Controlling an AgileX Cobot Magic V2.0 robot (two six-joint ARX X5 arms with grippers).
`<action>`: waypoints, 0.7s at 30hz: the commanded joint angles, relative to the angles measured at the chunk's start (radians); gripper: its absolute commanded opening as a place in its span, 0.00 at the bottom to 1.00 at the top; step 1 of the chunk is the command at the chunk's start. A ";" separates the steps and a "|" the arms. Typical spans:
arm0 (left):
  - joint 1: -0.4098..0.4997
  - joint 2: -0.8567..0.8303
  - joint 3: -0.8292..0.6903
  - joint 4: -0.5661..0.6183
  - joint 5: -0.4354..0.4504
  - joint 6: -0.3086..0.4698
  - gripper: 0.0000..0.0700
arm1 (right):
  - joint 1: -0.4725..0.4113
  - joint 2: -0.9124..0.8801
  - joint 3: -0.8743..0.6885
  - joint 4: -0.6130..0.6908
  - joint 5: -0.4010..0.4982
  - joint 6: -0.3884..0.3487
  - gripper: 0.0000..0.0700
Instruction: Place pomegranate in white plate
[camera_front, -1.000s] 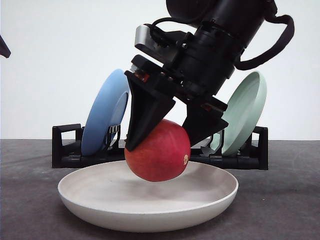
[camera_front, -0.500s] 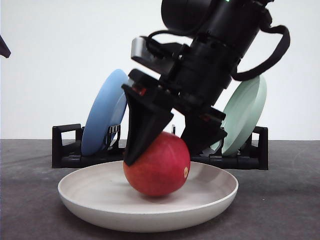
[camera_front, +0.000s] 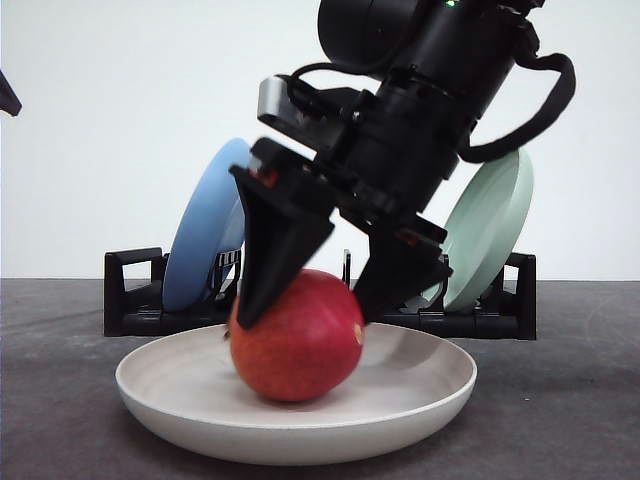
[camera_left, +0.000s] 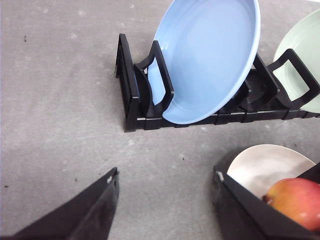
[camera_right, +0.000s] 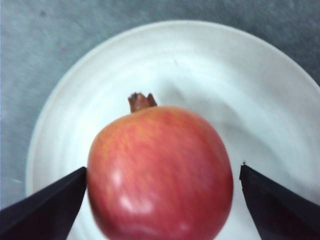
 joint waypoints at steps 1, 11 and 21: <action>-0.002 0.005 0.005 0.007 0.000 -0.001 0.50 | 0.006 -0.027 0.031 0.010 -0.016 -0.006 0.89; -0.002 0.005 0.005 0.007 0.000 -0.002 0.50 | -0.038 -0.275 -0.091 0.077 0.035 -0.094 0.89; -0.002 0.005 0.005 0.005 0.000 -0.005 0.50 | -0.222 -0.538 -0.265 0.072 0.033 -0.055 0.88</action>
